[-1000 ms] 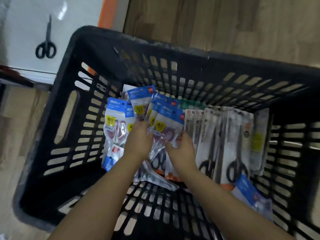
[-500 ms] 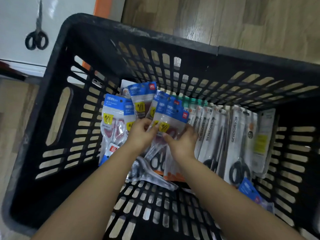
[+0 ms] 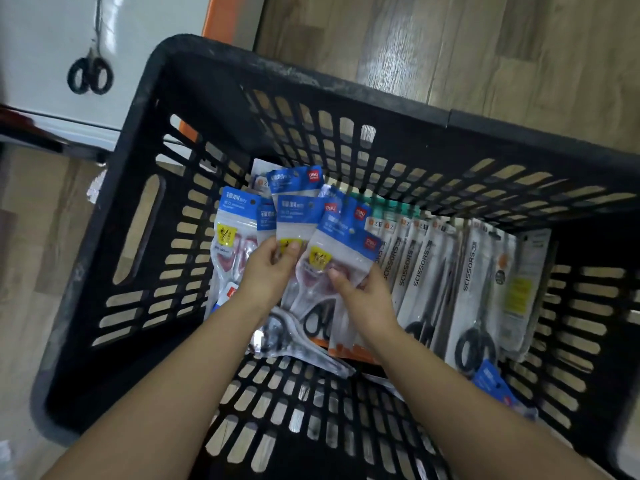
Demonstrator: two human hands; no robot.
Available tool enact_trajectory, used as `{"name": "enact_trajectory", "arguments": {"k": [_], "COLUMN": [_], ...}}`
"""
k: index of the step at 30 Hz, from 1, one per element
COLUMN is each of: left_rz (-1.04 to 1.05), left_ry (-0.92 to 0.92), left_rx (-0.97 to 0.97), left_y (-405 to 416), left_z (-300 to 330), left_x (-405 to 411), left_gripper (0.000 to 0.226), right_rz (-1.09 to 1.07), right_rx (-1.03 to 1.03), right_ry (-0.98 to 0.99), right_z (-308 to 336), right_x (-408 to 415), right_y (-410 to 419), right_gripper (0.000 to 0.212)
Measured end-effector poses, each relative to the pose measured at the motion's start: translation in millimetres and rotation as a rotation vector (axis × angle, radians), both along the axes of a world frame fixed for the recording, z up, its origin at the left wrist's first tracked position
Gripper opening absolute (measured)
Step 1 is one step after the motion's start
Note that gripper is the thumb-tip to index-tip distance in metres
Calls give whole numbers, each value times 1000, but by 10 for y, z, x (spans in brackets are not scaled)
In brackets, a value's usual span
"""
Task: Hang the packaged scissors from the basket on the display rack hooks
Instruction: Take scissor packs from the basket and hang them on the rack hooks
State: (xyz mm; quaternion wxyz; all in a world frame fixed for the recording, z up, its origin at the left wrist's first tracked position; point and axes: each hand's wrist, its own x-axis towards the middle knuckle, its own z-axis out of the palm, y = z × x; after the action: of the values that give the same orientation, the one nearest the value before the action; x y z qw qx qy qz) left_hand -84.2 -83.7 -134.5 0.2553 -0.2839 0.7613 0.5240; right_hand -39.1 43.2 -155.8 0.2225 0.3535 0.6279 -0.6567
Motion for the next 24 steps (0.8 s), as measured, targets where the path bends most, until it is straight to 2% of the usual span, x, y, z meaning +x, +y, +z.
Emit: {"name": "enact_trajectory", "arguments": {"k": [5, 8, 10, 13, 16, 18, 21, 24], "left_rz": [48, 7, 26, 82, 105, 167, 247, 339], "left_ry": [178, 266, 314, 391, 476, 542, 666, 810], "left_rx": [-125, -214, -250, -258, -266, -281, -268, -268], "left_y": [37, -3, -24, -46, -147, -272, -433, -573], "left_z": [549, 1148, 1654, 2628, 3704, 4461, 5695, 6878], "left_x": [-50, -112, -169, -272, -318, -341, -342, -98], "left_gripper": [8, 12, 17, 28, 16, 18, 19, 20], "right_rz": [-3, -24, -37, -47, 33, 126, 270, 384], "right_rx": [-2, -12, -50, -80, -65, -105, -182, -108], "right_ry": [7, 32, 89, 259, 437, 551, 745, 983], "right_z": [616, 1221, 1746, 2696, 3788, 4594, 5909, 7165], "right_x": [-101, -249, -381, -621, -871, -1018, -1175, -1124], "right_y": [151, 273, 311, 325, 271, 169, -23, -193], "right_gripper": [32, 38, 28, 17, 14, 5, 18, 17]}}
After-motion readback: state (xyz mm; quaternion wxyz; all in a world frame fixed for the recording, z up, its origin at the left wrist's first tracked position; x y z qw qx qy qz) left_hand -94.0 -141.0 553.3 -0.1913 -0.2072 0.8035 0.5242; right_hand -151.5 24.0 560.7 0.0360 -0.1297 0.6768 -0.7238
